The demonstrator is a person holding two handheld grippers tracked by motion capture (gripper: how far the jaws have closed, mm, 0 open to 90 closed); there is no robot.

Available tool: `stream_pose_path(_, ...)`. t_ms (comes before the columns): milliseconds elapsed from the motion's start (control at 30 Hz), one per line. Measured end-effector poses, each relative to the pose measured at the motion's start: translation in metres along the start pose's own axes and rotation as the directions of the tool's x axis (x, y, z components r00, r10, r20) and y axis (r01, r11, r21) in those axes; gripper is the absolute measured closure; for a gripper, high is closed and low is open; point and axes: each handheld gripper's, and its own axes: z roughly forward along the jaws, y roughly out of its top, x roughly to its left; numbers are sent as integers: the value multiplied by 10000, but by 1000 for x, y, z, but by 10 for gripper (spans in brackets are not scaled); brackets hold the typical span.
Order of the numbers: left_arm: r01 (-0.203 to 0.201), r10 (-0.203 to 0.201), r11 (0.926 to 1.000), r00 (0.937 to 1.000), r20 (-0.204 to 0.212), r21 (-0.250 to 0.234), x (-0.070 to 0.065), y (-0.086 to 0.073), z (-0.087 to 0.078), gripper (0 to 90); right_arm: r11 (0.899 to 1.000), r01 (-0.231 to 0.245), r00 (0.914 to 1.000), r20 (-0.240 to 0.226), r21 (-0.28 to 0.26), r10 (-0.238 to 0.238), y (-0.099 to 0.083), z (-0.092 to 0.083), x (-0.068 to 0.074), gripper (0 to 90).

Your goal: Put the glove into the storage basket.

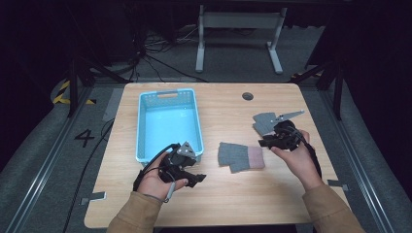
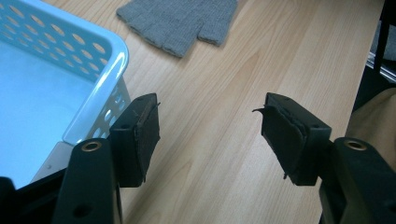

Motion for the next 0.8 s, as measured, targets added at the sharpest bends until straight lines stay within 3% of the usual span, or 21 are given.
stream_pose_path(233, -7, 7, 10000, 10000, -39, 100, 1, -1, -1, 368, 9986, -478, 9944, 954, 241, 453, 13, 16, -29, 608)
stream_pose_path(467, 131, -127, 9998, 9997, -229, 154, 4, -1, -4, 392, 9931, -1083, 9800, 1726, 440, 993, 21, 36, -57, 557)
stream_pose_path(667, 247, -248, 9995, 9997, 42, 211, 6, -2, -3, 398, 9841, -1694, 9657, 2082, 534, 1549, 20, 52, -82, 533)
stream_pose_path(800, 298, -299, 9993, 9995, 44, 218, 6, -2, -3, 397, 9791, -1871, 9617, 2180, 797, 1660, 18, 62, -88, 533)
